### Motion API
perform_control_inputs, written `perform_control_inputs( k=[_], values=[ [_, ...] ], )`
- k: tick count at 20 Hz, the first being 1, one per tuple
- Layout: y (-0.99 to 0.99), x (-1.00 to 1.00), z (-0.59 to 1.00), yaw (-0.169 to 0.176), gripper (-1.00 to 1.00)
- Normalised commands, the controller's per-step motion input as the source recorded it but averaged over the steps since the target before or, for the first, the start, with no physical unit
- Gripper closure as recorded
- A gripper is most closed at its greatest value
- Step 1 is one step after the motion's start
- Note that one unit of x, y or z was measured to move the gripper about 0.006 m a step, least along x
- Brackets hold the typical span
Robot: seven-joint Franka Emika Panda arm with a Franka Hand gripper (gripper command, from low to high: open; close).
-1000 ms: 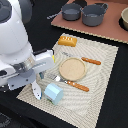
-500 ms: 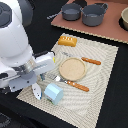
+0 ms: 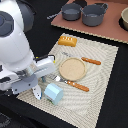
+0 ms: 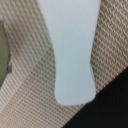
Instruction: Interact with the objects in diverse but meaningful ways.
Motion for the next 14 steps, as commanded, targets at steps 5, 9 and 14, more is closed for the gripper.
perform_control_inputs(
  k=[5, 9, 14],
  values=[
    [-0.02, 0.02, -0.22, 0.000, 1.00],
    [-0.01, 0.02, -0.22, 0.000, 1.00],
    [0.00, 0.08, -0.16, 0.000, 1.00]
  ],
)
